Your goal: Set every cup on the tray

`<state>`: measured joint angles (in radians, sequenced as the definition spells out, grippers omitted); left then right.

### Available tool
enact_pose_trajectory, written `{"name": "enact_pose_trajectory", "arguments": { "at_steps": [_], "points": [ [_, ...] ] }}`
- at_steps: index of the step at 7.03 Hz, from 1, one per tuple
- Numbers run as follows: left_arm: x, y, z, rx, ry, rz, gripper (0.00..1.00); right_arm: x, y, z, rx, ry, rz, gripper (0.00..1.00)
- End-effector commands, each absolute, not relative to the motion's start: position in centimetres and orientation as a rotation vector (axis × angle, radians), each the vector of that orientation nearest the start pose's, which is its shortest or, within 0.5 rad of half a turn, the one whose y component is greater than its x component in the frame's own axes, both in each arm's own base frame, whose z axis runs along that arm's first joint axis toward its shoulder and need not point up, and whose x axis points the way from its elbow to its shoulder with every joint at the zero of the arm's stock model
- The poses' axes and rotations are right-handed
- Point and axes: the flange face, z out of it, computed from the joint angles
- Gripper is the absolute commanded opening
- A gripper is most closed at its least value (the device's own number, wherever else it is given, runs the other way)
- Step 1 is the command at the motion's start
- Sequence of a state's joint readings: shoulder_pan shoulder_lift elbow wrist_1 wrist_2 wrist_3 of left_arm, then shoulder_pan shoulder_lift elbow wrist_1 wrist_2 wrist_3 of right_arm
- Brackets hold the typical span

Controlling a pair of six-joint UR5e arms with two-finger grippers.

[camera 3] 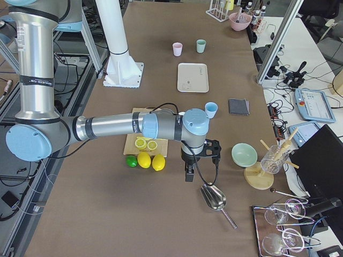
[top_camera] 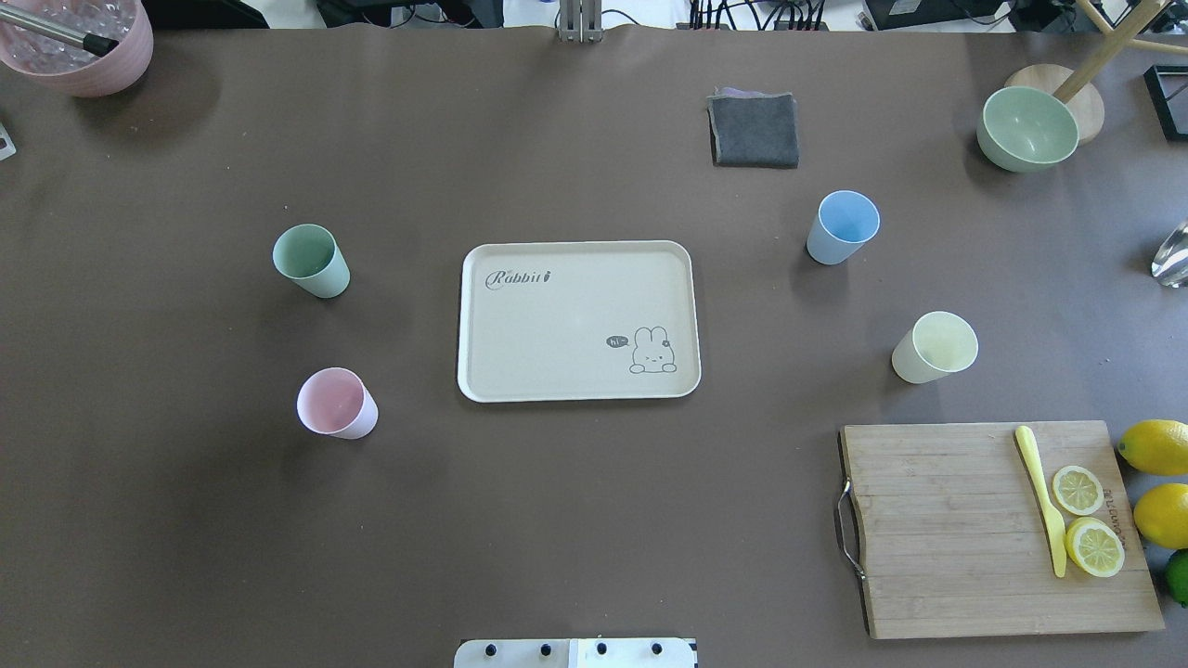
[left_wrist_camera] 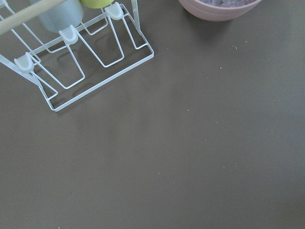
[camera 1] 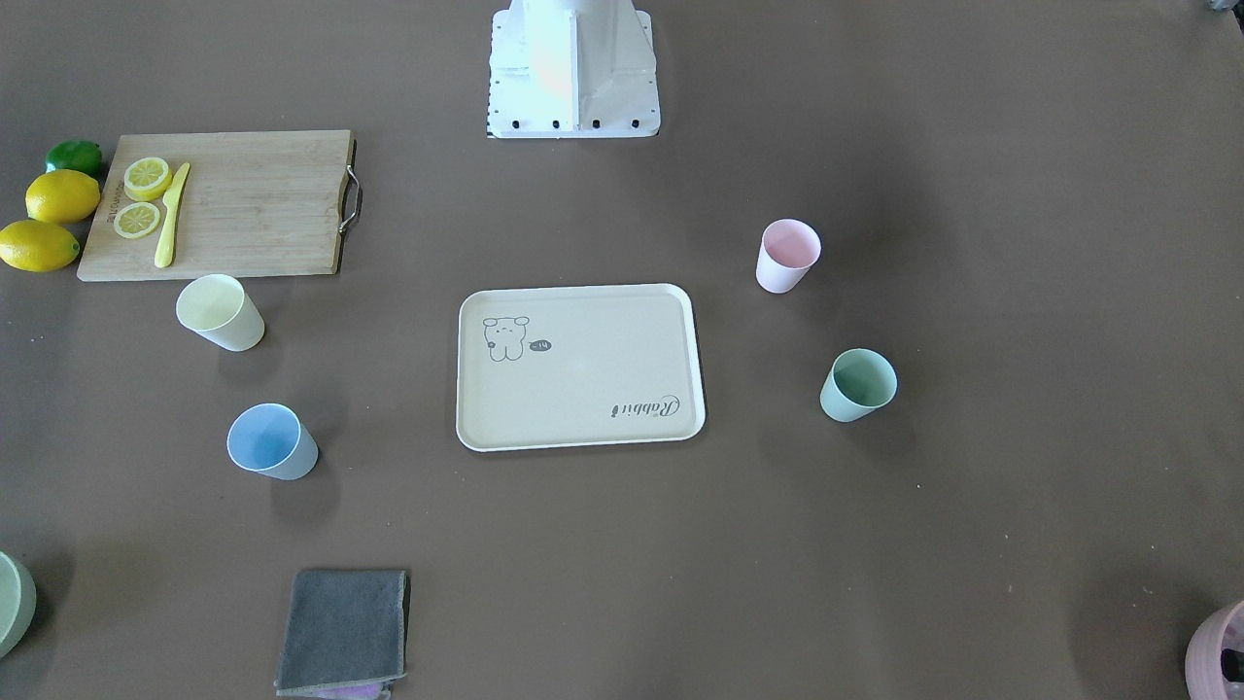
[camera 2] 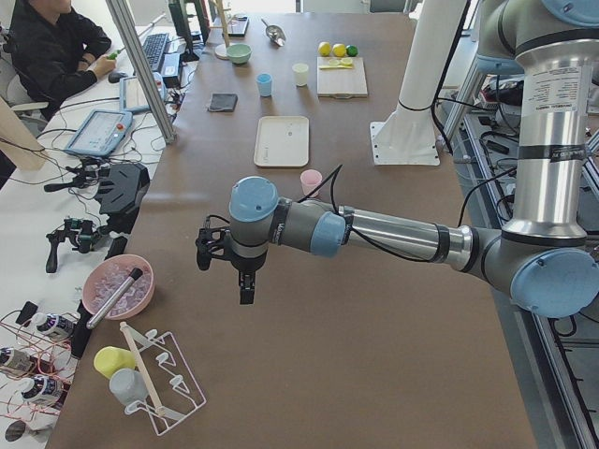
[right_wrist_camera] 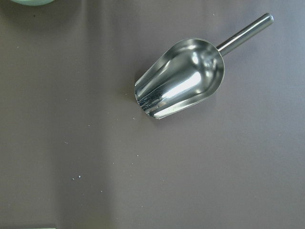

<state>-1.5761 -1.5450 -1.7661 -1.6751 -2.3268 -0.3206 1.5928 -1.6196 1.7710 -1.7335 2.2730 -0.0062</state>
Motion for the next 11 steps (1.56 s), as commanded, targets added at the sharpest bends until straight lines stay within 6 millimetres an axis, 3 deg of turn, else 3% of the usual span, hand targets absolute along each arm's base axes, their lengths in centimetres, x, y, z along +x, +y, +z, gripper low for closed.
{"name": "enact_pose_trajectory", "arguments": {
  "at_steps": [1, 11],
  "points": [
    [-6.7, -49.1, 56.2, 0.143, 0.786, -0.203, 0.98, 7.8, -46.4, 60.5, -0.002, -0.713, 0.019, 1.0],
    [-6.7, -49.1, 57.2, 0.119, 0.786, -0.219, 0.98, 7.7, -46.3, 60.3, 0.006, -0.732, 0.015, 1.0]
  ]
}}
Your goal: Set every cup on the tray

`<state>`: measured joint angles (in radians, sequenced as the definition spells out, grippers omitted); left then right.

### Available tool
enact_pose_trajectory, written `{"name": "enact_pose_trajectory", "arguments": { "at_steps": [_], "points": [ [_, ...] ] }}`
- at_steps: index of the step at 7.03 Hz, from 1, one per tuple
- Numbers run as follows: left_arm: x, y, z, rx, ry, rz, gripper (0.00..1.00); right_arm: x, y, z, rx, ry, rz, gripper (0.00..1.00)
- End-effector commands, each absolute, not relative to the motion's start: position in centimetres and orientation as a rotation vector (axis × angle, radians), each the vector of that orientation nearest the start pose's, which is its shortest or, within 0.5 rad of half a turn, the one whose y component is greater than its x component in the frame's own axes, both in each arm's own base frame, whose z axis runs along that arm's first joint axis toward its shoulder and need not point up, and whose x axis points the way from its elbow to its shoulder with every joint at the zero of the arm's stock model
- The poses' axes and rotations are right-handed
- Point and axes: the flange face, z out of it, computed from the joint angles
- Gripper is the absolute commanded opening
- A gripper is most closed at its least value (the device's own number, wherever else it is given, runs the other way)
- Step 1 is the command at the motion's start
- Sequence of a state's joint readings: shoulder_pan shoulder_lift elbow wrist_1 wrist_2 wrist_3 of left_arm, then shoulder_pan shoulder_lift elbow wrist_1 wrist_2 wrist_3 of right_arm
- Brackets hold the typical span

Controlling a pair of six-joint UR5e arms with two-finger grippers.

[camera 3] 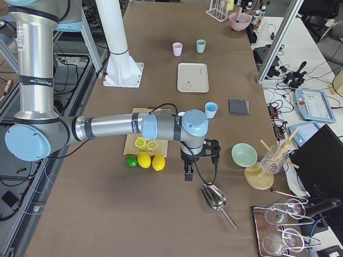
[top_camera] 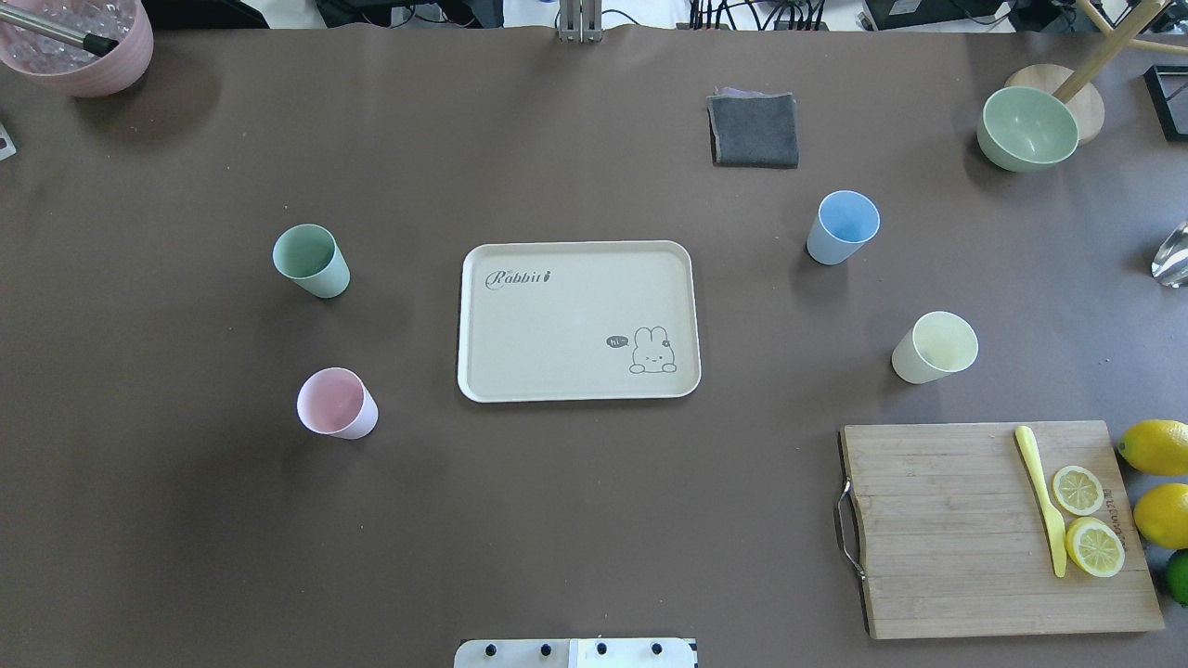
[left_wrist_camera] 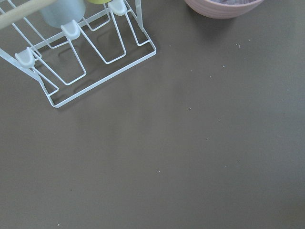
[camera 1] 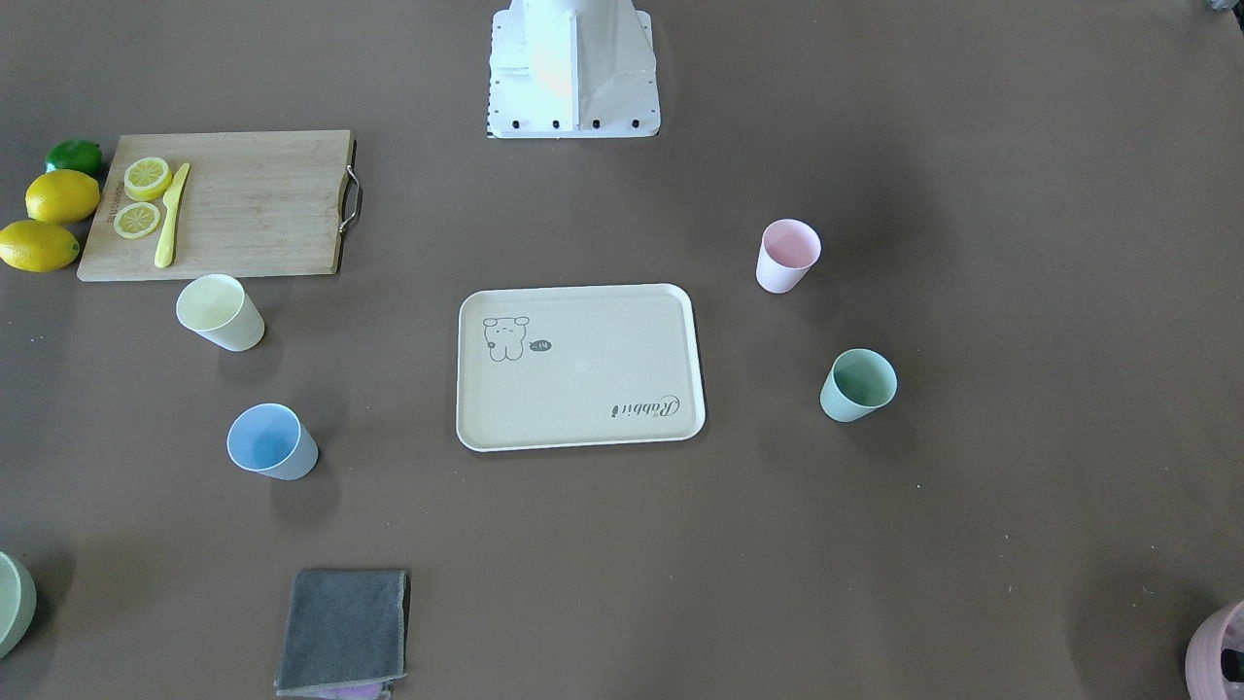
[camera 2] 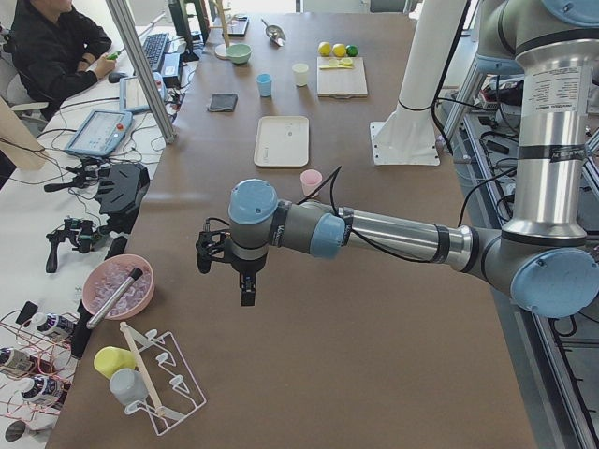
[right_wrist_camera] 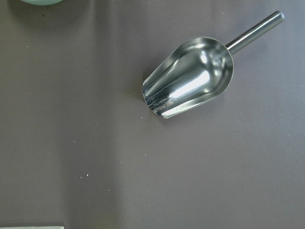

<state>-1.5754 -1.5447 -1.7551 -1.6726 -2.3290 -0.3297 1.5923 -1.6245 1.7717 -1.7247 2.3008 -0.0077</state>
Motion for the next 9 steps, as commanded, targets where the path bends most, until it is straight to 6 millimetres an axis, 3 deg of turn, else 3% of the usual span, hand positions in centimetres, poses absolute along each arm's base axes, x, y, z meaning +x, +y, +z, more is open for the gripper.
{"name": "enact_pose_trajectory", "arguments": {
  "at_steps": [1, 9],
  "points": [
    [-6.69, -49.1, 57.18, 0.12, 0.788, -0.219, 0.98, 7.67, -46.22, 60.4, 0.005, -0.732, 0.015, 1.0],
    [-6.44, -49.13, 57.14, 0.118, 0.791, -0.215, 0.98, 7.53, -46.31, 59.81, 0.016, -0.751, 0.01, 1.0]
  ]
}}
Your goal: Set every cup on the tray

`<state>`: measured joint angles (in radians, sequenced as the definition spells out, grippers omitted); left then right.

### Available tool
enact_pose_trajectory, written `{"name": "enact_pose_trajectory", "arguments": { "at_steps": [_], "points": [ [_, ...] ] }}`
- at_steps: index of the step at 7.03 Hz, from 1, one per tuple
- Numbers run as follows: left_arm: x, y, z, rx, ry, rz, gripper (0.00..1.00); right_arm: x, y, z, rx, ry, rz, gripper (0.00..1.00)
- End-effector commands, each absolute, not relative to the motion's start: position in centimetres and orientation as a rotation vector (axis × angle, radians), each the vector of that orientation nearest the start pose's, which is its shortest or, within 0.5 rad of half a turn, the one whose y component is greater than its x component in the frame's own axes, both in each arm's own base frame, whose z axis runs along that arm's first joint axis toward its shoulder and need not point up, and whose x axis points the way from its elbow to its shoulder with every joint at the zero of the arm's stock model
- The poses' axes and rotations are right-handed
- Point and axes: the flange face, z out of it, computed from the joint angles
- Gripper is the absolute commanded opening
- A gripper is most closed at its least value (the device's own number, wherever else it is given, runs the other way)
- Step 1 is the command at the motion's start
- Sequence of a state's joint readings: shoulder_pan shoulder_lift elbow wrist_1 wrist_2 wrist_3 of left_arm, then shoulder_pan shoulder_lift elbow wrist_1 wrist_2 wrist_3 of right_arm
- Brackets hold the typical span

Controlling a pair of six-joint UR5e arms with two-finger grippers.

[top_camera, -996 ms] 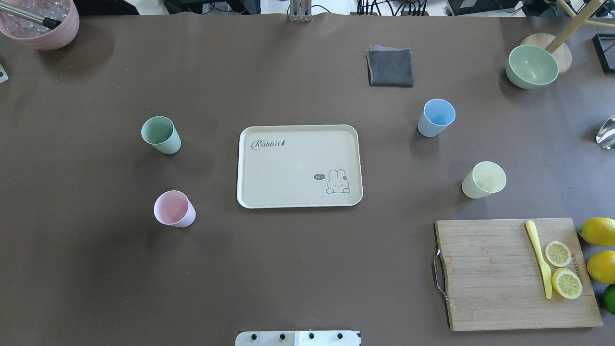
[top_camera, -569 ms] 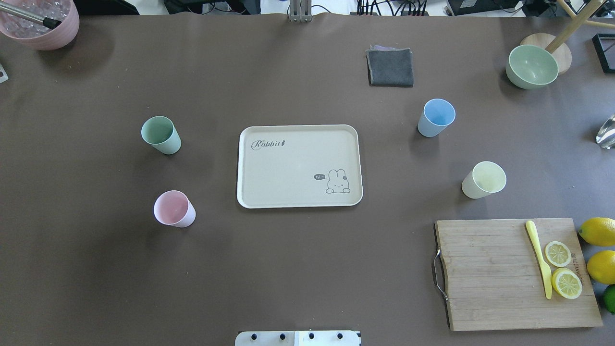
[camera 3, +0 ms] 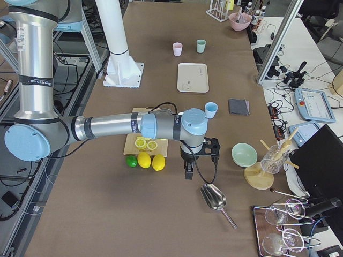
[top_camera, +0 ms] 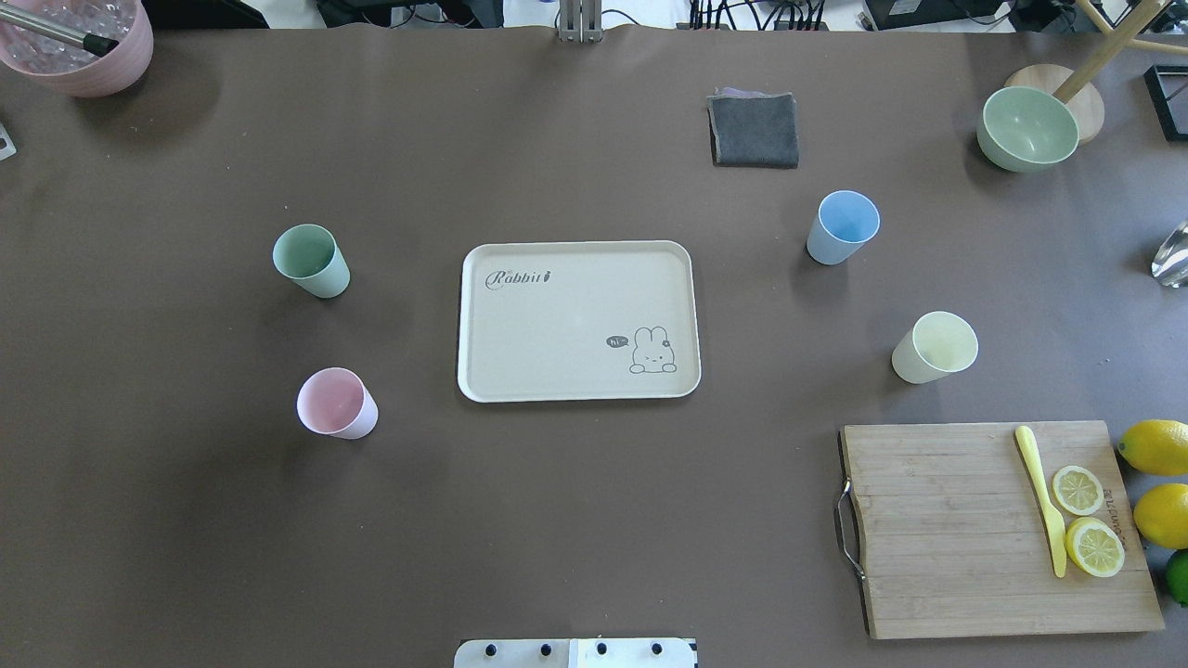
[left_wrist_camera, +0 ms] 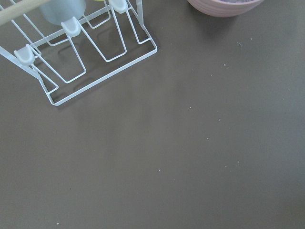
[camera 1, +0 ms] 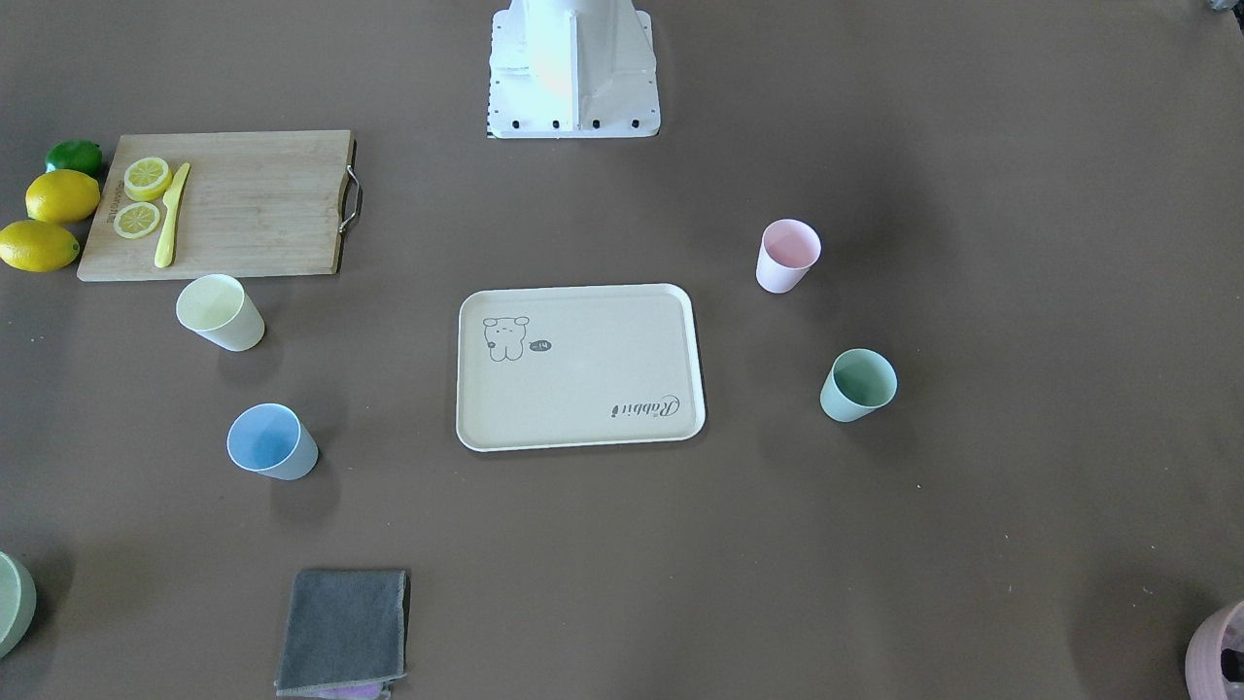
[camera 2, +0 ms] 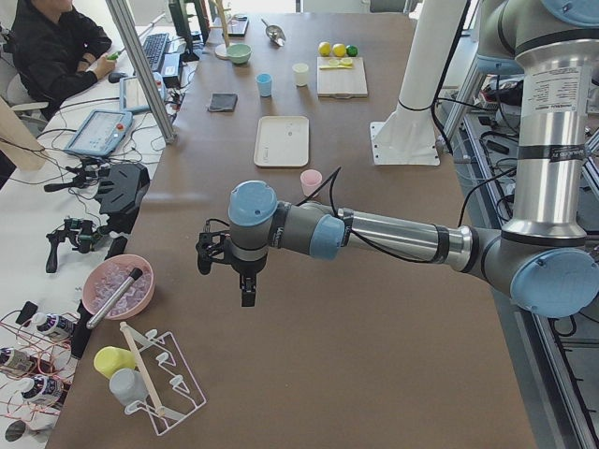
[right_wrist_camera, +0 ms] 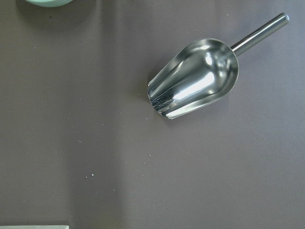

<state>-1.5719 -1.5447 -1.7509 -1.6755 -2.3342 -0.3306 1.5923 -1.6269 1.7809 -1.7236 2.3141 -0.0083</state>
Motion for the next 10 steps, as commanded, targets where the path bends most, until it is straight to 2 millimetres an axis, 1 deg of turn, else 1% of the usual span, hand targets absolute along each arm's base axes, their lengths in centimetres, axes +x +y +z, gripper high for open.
{"name": "enact_pose_trajectory", "arguments": {
  "at_steps": [1, 3, 4, 5, 10],
  "points": [
    [-6.4, -49.1, 57.1, 0.118, 0.793, -0.214, 0.98, 7.4, -46.5, 59.6, 0.021, -0.765, 0.007, 1.0],
    [-6.4, -49.1, 56.9, 0.123, 0.793, -0.211, 0.98, 7.3, -46.7, 59.2, 0.026, -0.78, 0.005, 1.0],
    [-5.2, -49.3, 56.9, 0.114, 0.794, -0.186, 0.98, 7.3, -46.5, 59.3, 0.023, -0.787, 0.006, 1.0],
    [-4.5, -49.4, 56.9, 0.109, 0.797, -0.175, 0.98, 7.3, -46.3, 59.2, 0.025, -0.787, 0.007, 1.0],
    [-4.4, -49.5, 57.4, 0.1, 0.794, -0.176, 0.98, 7.3, -46.3, 59.3, 0.023, -0.785, 0.006, 1.0]
  ]
}}
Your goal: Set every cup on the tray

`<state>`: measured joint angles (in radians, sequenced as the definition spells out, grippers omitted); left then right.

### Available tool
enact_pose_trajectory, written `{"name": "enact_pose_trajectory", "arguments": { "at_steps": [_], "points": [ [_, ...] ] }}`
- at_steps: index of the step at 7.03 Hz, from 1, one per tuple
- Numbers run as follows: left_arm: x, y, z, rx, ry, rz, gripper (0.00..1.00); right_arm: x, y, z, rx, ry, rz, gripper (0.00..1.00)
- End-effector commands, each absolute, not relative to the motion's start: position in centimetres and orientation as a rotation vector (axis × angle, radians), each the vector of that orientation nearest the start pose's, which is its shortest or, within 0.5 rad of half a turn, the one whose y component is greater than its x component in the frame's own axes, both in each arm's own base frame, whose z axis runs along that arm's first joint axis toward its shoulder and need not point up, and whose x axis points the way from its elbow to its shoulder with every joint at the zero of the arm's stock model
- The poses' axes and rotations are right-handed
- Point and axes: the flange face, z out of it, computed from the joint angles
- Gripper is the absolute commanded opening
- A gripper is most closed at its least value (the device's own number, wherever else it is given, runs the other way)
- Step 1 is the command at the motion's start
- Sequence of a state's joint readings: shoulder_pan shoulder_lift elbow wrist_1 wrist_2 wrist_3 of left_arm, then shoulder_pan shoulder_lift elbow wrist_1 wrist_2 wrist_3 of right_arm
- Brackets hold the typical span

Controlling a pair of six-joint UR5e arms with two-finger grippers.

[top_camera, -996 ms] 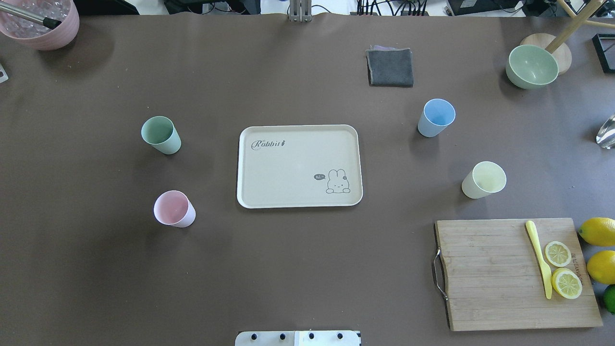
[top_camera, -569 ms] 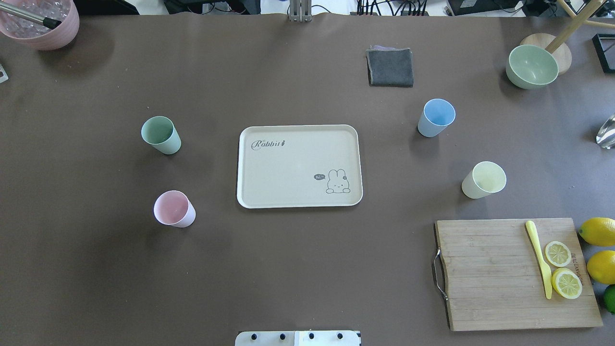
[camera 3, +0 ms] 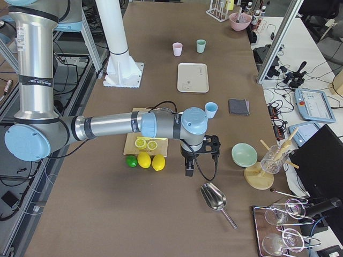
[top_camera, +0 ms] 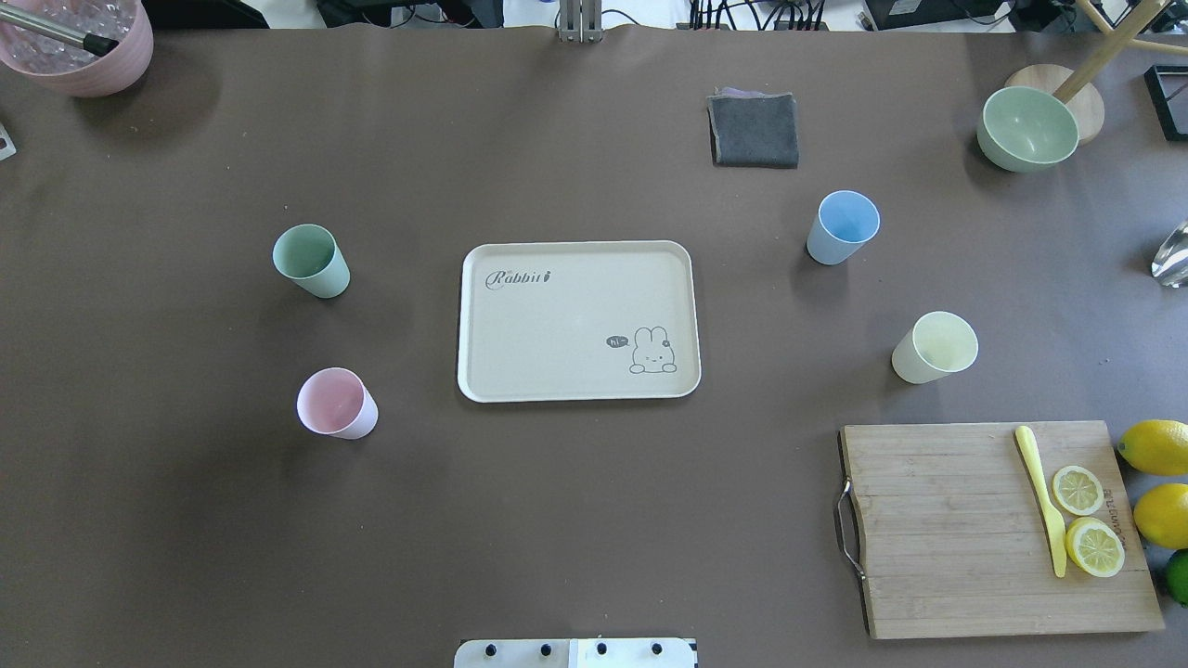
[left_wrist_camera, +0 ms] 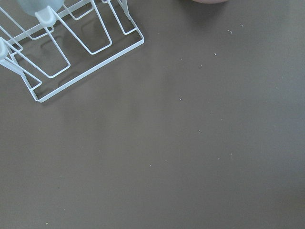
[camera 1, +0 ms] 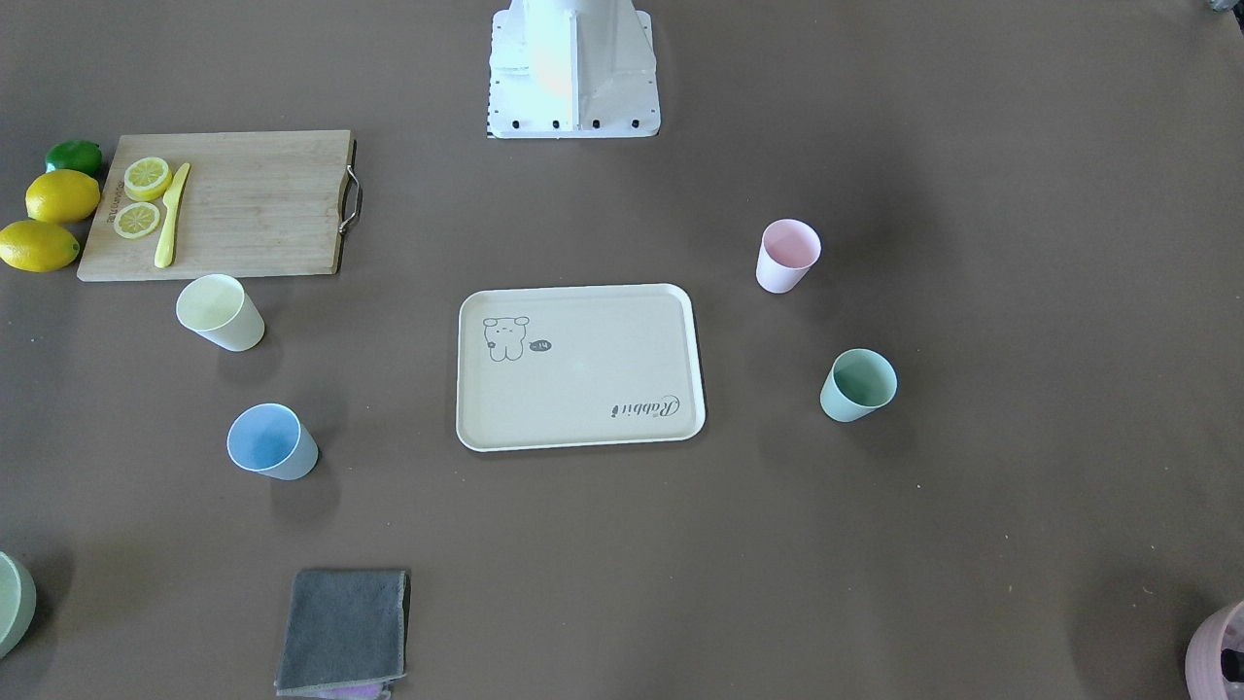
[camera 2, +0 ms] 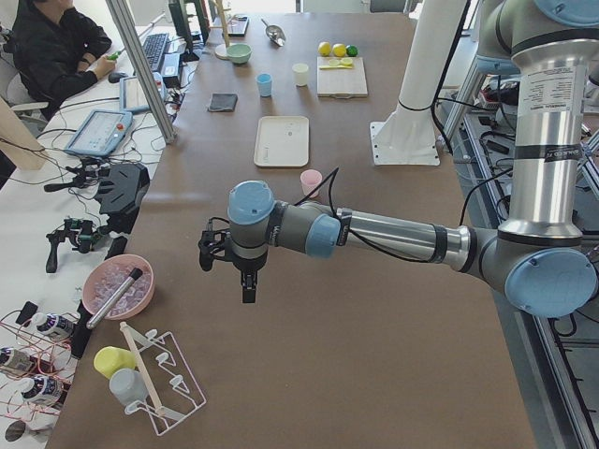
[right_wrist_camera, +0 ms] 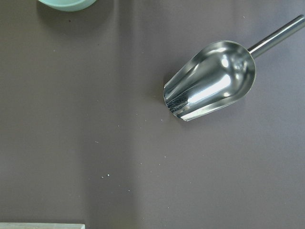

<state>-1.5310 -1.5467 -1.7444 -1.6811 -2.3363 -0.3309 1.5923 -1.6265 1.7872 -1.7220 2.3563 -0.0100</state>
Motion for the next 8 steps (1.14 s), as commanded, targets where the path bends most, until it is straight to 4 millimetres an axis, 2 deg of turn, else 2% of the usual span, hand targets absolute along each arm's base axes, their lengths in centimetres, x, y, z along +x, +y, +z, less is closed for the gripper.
{"name": "enact_pose_trajectory", "arguments": {
  "at_steps": [1, 2, 3, 4, 5, 6, 7, 8],
  "points": [
    [-4.4, -49.6, 57.1, 0.104, 0.796, -0.174, 0.98, 7.3, -46.4, 59.2, 0.025, -0.784, 0.006, 1.0],
    [-4.1, -49.6, 54.9, 0.142, 0.812, -0.151, 0.98, 7.3, -46.5, 59.2, 0.025, -0.784, 0.006, 1.0],
    [-3.6, -49.8, 54.7, 0.143, 0.824, -0.129, 0.98, 7.3, -46.5, 59.1, 0.027, -0.784, 0.006, 1.0],
    [-2.1, -50.2, 53.8, 0.19, 0.834, -0.075, 0.98, 7.3, -46.9, 58.6, 0.035, -0.783, 0.004, 1.0],
    [2.1, -50.2, 52.9, 0.267, 0.862, 0.044, 0.98, 7.3, -47.2, 57.7, 0.054, -0.783, -0.002, 1.0],
    [4.8, -51.6, 52.7, 0.319, 0.874, 0.115, 0.98, 6.4, -47.7, 56.3, 0.066, -0.784, -0.017, 1.0],
    [5.2, -52.5, 52.5, 0.333, 0.873, 0.124, 0.98, 3.9, -49.2, 53.6, 0.056, -0.791, 0.022, 1.0],
    [6.3, -55.3, 53.9, 0.308, 0.866, 0.118, 0.98, 0.0, -50.3, 51.2, 0.043, -0.799, 0.026, 1.0]
  ]
}}
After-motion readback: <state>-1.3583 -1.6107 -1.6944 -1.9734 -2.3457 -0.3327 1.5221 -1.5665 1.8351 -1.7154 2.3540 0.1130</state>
